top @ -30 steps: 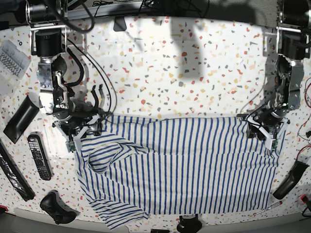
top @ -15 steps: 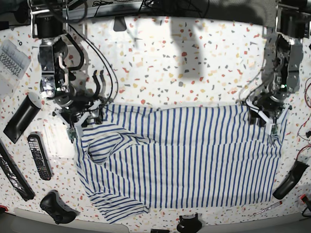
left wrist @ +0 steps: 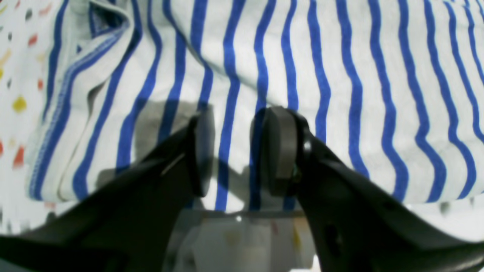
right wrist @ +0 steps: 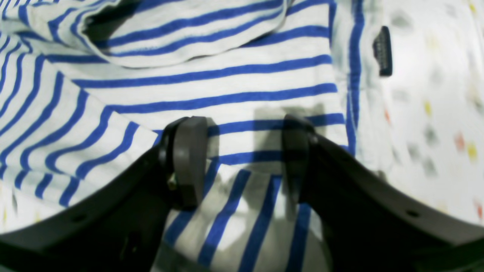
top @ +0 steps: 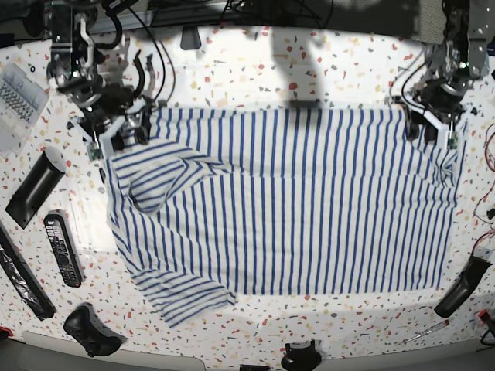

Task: Layout the t-shirt on the table in an organized manner, then fold the t-shirt properly
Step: 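Lift the collar edge with both grippers and pull shirt toward robot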

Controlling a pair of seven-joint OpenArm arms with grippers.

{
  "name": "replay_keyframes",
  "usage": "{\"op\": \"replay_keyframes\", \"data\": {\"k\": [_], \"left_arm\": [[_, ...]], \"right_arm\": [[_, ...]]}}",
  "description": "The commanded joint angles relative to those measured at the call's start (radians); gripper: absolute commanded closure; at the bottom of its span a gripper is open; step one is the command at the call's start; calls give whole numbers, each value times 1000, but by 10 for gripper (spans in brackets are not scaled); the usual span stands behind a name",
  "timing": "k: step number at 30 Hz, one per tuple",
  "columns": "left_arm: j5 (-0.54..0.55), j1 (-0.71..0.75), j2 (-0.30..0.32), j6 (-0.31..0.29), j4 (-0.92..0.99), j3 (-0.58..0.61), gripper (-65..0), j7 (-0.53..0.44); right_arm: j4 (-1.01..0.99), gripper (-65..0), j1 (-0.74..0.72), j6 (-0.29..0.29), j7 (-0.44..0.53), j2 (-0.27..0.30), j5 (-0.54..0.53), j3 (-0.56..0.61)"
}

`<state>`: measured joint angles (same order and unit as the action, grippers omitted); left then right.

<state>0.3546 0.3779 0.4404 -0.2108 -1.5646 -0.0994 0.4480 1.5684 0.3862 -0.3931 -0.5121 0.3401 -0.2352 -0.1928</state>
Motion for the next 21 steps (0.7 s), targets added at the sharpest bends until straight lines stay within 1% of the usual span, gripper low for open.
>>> {"op": "replay_keyframes", "data": {"k": [1,7,10,12,16,21], "left_arm": [[-5,25,10,1,-39,-5,-211,10],[-5,150,6,5,-191,-5,-211,84],[-5,210,6,38,-245,-5,-211,90],[-13,244,6,47,-271,-5,-211,90],[-40,274,6,46,-292,-5,-211,79],[-51,271,6,46,-295,-5,-211,80]], "right_arm": [[26,-310,42,4,-64,9,29,-14],[195,-310,213,4,-83,9,29,-64],[261,-310,287,4,-83,9,14,-89],[301,-310,328,4,-83,9,15,-103],[347,-310,375,4,-83,9,15,-129],[350,-310,377,4,-82,9,18,-168]]}}
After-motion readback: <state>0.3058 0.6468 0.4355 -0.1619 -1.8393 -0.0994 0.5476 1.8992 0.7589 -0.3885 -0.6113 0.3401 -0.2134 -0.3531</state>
